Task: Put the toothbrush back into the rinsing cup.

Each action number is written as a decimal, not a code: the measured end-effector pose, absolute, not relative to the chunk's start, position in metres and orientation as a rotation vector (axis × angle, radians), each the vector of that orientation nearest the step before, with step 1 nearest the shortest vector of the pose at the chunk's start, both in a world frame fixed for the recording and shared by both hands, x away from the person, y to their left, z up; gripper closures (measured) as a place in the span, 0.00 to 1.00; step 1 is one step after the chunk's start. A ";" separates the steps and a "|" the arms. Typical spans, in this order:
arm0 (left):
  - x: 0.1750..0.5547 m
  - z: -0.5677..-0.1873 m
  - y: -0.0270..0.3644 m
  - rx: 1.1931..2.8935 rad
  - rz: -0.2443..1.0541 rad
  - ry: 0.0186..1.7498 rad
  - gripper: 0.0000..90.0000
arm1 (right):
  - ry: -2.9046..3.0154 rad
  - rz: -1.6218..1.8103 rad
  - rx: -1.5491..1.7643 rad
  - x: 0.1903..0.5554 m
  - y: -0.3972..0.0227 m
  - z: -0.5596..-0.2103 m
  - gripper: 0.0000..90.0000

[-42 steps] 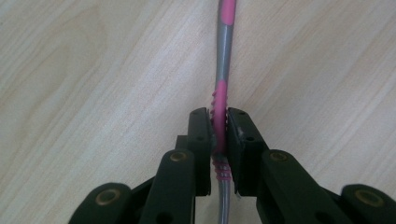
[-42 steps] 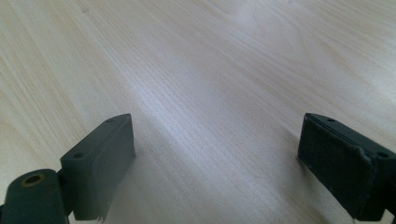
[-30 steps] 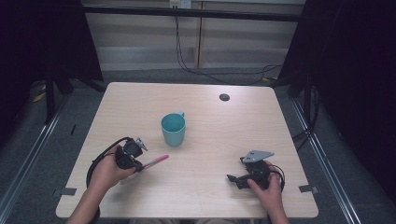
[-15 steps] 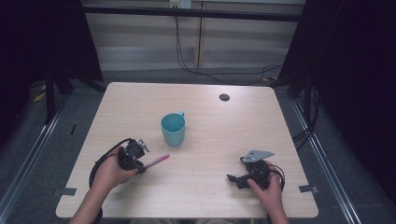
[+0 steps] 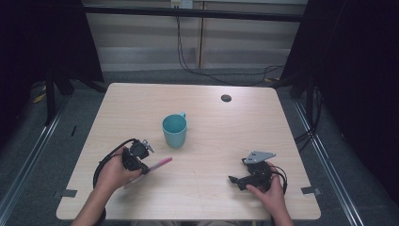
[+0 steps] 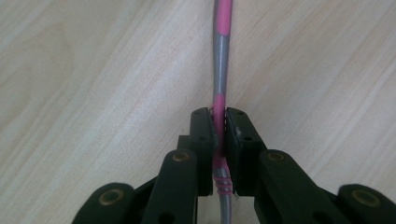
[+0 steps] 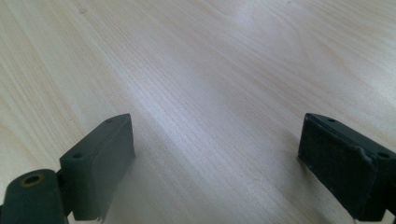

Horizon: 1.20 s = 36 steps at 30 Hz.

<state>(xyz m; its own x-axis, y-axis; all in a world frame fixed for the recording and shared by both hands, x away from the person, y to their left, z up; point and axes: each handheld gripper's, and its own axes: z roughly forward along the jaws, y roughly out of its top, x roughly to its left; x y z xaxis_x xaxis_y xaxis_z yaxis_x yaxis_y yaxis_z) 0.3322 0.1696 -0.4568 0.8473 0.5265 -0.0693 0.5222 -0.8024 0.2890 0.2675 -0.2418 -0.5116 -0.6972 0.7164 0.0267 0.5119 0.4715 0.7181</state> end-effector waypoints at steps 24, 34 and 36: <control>0.326 -0.435 0.146 2.696 0.040 0.687 0.91 | 2.509 0.945 0.958 0.271 -0.225 -0.495 0.18; 0.326 -0.433 0.123 2.708 0.032 0.618 0.91 | 2.547 0.965 0.810 0.268 -0.206 -0.480 0.27; 0.325 -0.432 0.116 2.711 0.025 0.598 0.91 | 2.563 0.958 0.757 0.268 -0.198 -0.479 0.29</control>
